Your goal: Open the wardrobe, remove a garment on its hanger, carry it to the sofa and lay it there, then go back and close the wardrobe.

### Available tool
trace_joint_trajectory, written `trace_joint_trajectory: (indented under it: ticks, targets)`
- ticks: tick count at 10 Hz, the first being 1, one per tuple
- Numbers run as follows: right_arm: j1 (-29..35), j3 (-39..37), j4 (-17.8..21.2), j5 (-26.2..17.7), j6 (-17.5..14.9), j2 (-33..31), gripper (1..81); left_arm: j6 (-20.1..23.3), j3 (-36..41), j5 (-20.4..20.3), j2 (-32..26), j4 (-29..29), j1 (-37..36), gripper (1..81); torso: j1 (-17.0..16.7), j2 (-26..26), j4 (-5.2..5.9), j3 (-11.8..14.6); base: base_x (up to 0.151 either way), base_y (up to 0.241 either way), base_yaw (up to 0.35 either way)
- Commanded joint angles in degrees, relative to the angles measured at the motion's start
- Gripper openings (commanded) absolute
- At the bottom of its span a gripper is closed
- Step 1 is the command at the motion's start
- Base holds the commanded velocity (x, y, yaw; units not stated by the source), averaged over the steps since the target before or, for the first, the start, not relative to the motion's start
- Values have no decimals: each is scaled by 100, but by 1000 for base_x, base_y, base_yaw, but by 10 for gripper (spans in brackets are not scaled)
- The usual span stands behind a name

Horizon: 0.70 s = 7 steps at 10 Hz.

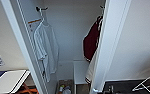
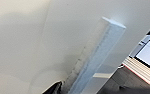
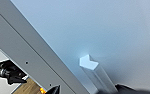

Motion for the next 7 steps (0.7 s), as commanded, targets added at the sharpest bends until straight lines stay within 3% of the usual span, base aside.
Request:
trace_joint_trajectory:
  ticks: [1, 4, 6, 7]
  targets:
    - [-339, 1155, -92, 435, 18, -1527, 811, -60, 741, -1406, -1086, 1000, 1678, 811, 0, 0, 0, 0, 0, 0, 0]
    - [-1059, 840, -198, 787, 79, -2363, 811, -104, -1035, -3342, -586, 921, 3191, 811, 0, 0, 0, 6, 0, 0, 0]
    - [-1454, 123, -102, 998, 158, -2609, 811, -585, -2533, -3888, 175, 667, 3682, 811, -19, -11, 0, 11, 0, 0, 0]
    - [-1715, -420, 204, 1007, 559, -2610, 811, -883, -3322, -3897, 719, 511, 3815, 811, -26, -15, 0, 13, 0, 0, 0]
